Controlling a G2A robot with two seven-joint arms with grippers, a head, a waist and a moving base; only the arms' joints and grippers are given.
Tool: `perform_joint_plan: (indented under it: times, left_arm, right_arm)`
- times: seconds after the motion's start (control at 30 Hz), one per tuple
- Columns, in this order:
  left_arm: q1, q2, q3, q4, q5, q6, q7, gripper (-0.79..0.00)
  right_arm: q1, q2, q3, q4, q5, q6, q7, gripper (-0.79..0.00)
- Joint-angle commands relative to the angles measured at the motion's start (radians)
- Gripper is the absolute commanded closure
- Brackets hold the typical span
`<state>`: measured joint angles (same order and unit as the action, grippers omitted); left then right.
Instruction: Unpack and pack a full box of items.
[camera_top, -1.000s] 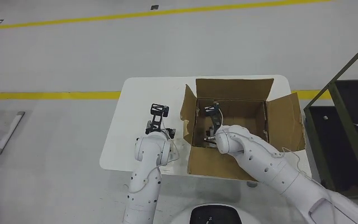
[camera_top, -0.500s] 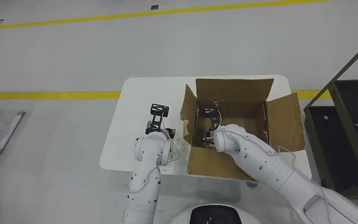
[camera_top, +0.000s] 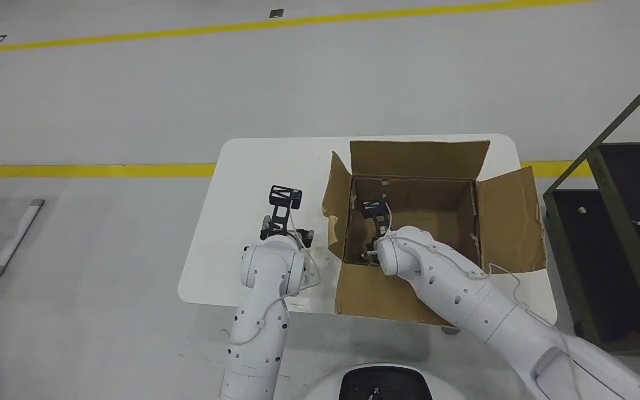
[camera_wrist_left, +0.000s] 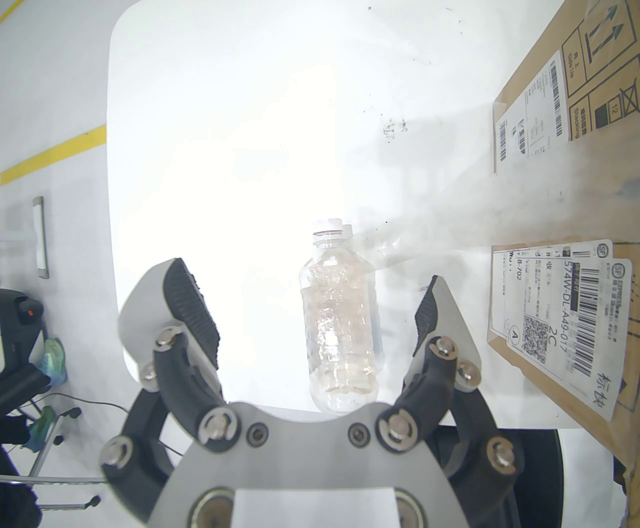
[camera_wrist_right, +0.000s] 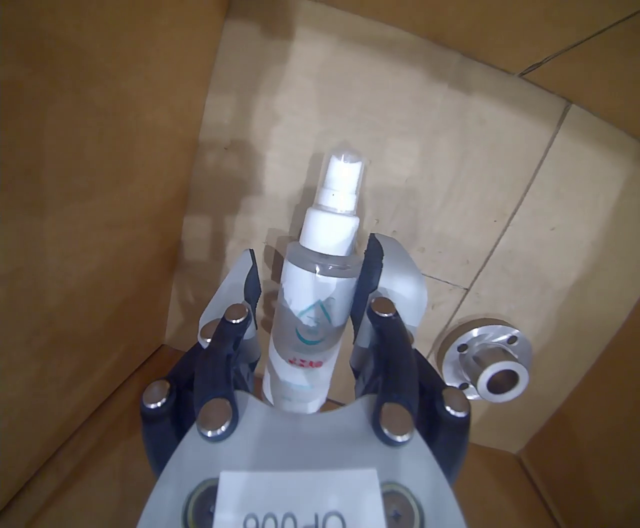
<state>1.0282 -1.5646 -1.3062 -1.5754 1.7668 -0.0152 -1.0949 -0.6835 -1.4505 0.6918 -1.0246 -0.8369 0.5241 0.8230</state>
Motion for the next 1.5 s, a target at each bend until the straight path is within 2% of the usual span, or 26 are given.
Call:
perform_joint_plan:
  times: [0.0,0.1,0.2,0.27,0.37,0.4,0.47,0.77,0.97,1.03,1.23,1.47]
  left_arm:
    - [0.000,0.000,0.000,0.000,0.000,0.000,0.000,-0.785]
    - [0.000,0.000,0.000,0.000,0.000,0.000,0.000,-0.785]
    - [0.000,0.000,0.000,0.000,0.000,0.000,0.000,-0.785]
    - [0.000,0.000,0.000,0.000,0.000,0.000,0.000,-0.785]
    - [0.000,0.000,0.000,0.000,0.000,0.000,0.000,-0.785]
    - [0.000,0.000,0.000,0.000,0.000,0.000,0.000,-0.785]
    - [0.000,0.000,0.000,0.000,0.000,0.000,0.000,-0.785]
    - [0.000,0.000,0.000,0.000,0.000,0.000,0.000,-0.785]
    - [0.000,0.000,0.000,0.000,0.000,0.000,0.000,-0.785]
    - [0.000,0.000,0.000,0.000,0.000,0.000,0.000,-0.785]
    - [0.000,0.000,0.000,0.000,0.000,0.000,0.000,-0.785]
    - [0.000,0.000,0.000,0.000,0.000,0.000,0.000,-0.785]
  right_arm:
    - [0.004,-0.005,0.001,0.011,0.003,-0.004,-0.001,-0.440]
    - [0.008,-0.012,0.003,0.024,0.003,-0.012,-0.002,-0.434]
    - [0.012,-0.017,0.011,0.039,0.008,-0.019,-0.002,-0.357]
    - [0.015,-0.020,0.014,0.047,0.007,-0.023,-0.003,-0.351]
    - [0.017,-0.024,0.019,0.058,0.007,-0.032,-0.002,-0.280]
    - [0.017,-0.026,0.020,0.060,0.006,-0.034,-0.002,-0.209]
    - [0.018,-0.028,0.026,0.066,0.006,-0.037,-0.002,0.000]
    - [0.003,-0.019,0.074,-0.003,-0.013,-0.071,-0.013,0.000]
    - [-0.072,0.019,0.146,-0.199,-0.103,-0.085,0.000,0.000]
    - [-0.115,0.039,0.186,-0.287,-0.143,-0.120,0.005,0.000]
    - [-0.289,0.102,0.405,-0.526,-0.160,-0.226,0.006,0.000]
    - [-0.471,0.138,0.631,-0.746,-0.071,-0.328,-0.113,0.000]
